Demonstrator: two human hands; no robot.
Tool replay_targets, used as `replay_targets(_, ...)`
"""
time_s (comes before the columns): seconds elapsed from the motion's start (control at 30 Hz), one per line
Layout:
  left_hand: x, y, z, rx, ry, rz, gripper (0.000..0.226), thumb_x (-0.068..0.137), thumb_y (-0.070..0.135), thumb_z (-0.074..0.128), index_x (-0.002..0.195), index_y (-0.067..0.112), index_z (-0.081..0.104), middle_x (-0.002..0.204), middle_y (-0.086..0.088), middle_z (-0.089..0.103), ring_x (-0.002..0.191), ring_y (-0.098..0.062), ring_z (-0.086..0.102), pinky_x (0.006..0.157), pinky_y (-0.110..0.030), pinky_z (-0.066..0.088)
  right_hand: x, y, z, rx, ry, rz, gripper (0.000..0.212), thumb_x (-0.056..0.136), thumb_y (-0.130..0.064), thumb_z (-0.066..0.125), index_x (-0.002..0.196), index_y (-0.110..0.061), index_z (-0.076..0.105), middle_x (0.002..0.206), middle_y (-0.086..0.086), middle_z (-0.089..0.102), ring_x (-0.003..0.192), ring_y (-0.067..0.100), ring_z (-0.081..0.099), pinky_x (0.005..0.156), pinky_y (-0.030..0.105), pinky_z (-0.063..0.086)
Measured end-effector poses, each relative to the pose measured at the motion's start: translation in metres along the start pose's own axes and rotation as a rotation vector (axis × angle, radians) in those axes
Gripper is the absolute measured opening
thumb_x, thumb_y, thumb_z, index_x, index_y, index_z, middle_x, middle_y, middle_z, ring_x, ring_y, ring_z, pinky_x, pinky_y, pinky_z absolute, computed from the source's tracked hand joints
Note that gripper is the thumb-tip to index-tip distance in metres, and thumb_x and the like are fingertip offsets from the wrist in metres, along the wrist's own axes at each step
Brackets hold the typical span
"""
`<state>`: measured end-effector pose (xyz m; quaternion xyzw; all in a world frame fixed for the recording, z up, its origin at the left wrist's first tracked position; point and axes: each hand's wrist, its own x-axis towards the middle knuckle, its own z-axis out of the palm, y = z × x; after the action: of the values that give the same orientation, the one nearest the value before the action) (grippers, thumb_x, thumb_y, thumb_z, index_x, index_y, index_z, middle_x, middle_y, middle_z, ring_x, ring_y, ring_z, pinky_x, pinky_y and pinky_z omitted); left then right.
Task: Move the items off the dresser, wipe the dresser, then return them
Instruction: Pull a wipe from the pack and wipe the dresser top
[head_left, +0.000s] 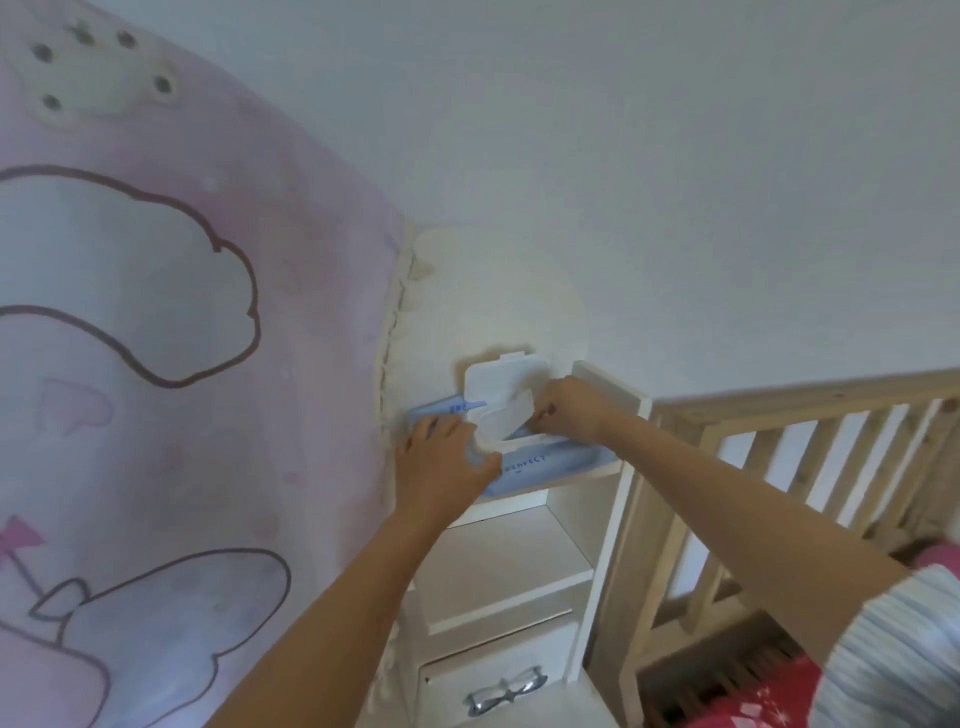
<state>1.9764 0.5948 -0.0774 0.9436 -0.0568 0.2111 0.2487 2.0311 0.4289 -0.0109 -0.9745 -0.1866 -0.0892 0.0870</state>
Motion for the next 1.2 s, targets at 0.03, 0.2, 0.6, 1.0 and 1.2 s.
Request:
replay_targets(0.03, 0.0, -0.003, 0.002, 0.013, 0.015, 0.015, 0.051, 0.085, 0.047, 0.054, 0.129, 0.022, 0.049, 0.138, 0.008, 0.044, 0.132, -0.014, 0.029, 0.105, -0.028, 0.025, 0.002, 0.0, 0.002, -0.036, -0.031, -0.003, 0.023, 0.084, -0.013, 0.06, 0.061, -0.011, 0.064, 0.057, -0.004, 0.049, 0.067, 0.017, 0.046, 0.054, 0.02, 0.033)
replay_targets(0.2, 0.0, -0.009, 0.006, -0.005, 0.02, 0.001, 0.079, 0.066, 0.073, 0.033, 0.127, 0.026, 0.049, 0.136, 0.012, 0.045, 0.134, -0.008, 0.029, 0.103, -0.028, 0.029, 0.015, -0.002, 0.012, -0.181, -0.088, -0.053, 0.037, 0.086, -0.012, 0.054, 0.051, -0.014, 0.044, 0.055, -0.003, 0.044, 0.068, 0.018, 0.045, 0.058, 0.024, 0.028)
replay_targets(0.6, 0.0, -0.008, 0.009, -0.046, 0.007, -0.052, 0.082, 0.054, 0.07, 0.026, 0.12, 0.027, 0.051, 0.125, 0.014, 0.05, 0.128, -0.008, 0.033, 0.096, -0.032, 0.032, 0.01, 0.0, 0.002, 0.056, 0.068, -0.095, 0.046, 0.087, -0.002, 0.05, 0.049, -0.019, 0.029, 0.052, -0.003, 0.036, 0.057, 0.016, 0.036, 0.052, 0.022, 0.029)
replay_targets(1.0, 0.001, -0.002, 0.007, 0.007, 0.022, -0.097, 0.046, 0.08, 0.054, 0.054, 0.115, 0.024, 0.054, 0.115, 0.008, 0.054, 0.116, -0.014, 0.044, 0.09, -0.034, 0.031, 0.009, -0.003, -0.061, 0.502, 0.345, 0.004, 0.017, 0.095, -0.007, 0.04, 0.087, -0.003, 0.055, 0.079, 0.012, 0.05, 0.065, 0.02, 0.044, 0.051, 0.016, 0.032)
replay_targets(1.2, 0.002, -0.004, 0.006, 0.0, -0.008, -0.13, 0.049, 0.079, 0.058, 0.052, 0.117, 0.027, 0.052, 0.118, 0.009, 0.052, 0.117, -0.014, 0.044, 0.091, -0.035, 0.029, 0.005, -0.002, -0.067, 0.832, 0.43, 0.119, 0.022, 0.096, -0.009, 0.036, 0.08, -0.006, 0.051, 0.087, 0.011, 0.054, 0.074, 0.019, 0.051, 0.06, 0.024, 0.04)
